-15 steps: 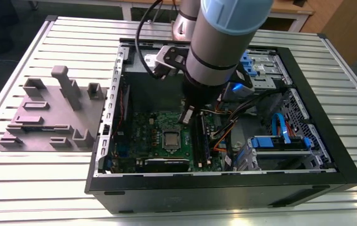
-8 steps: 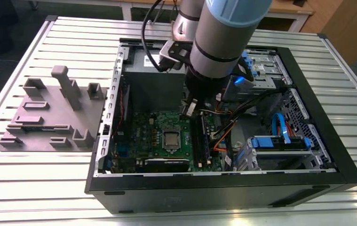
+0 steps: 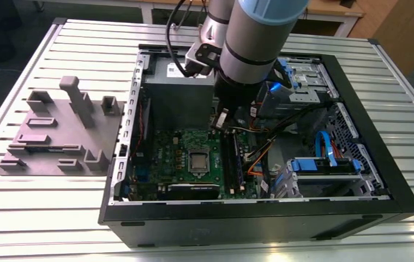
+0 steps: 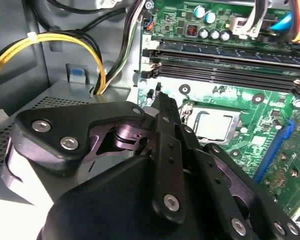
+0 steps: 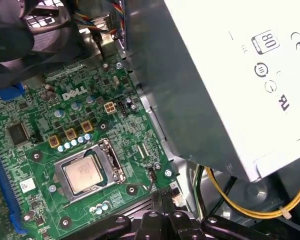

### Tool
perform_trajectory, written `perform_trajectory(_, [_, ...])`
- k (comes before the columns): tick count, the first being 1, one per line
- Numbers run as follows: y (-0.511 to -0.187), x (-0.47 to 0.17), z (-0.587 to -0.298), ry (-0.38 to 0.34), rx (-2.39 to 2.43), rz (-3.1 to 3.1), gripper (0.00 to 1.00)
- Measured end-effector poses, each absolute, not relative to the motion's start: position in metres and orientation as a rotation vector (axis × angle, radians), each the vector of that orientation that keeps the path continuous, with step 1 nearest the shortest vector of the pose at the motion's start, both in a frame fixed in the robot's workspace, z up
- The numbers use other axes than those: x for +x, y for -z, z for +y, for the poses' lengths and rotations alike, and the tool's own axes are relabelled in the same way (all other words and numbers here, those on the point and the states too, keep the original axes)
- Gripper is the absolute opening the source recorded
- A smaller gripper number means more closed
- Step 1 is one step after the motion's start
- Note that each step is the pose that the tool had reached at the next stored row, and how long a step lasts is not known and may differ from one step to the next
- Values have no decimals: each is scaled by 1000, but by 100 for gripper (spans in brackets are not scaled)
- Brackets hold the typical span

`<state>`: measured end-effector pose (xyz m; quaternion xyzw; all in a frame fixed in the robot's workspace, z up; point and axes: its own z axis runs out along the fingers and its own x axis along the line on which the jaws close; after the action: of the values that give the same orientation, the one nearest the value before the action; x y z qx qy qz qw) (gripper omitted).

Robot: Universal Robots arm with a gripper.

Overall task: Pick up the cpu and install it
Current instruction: 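Install the first cpu locking lever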

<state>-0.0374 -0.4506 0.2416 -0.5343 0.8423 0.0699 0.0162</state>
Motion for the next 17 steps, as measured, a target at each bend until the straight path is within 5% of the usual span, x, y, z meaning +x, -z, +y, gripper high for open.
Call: perform_trajectory(17, [-236,-46,-451,-211,-1698,2602,11])
